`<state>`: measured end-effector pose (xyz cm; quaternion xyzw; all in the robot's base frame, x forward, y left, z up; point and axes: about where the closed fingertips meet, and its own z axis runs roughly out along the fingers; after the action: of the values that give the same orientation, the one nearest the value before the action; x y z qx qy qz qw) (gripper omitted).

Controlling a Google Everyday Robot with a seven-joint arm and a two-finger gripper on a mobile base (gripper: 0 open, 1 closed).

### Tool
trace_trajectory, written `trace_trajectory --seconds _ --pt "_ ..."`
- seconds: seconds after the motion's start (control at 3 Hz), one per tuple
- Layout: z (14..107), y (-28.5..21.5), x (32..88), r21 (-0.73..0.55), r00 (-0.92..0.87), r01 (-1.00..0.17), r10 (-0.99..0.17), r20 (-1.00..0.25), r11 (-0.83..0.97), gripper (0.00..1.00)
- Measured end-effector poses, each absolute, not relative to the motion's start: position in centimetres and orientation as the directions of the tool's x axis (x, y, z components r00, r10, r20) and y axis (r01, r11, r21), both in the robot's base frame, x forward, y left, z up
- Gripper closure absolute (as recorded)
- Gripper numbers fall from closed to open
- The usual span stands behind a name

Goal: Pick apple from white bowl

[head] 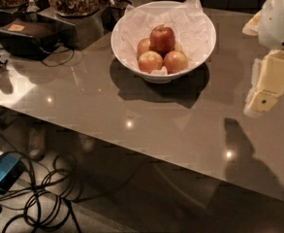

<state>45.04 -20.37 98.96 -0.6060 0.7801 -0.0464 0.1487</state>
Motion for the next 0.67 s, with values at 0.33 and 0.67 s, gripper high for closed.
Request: trace_trajectory --seconds 0.33,0.67 --pt "100.04 -18.86 45.06 -0.301 -0.193 -0.923 -0.966 -0.174 0.239 0.0" --pt "100.14 -18.81 45.07 -0.305 -0.192 -0.922 -0.966 -0.176 0.239 0.0"
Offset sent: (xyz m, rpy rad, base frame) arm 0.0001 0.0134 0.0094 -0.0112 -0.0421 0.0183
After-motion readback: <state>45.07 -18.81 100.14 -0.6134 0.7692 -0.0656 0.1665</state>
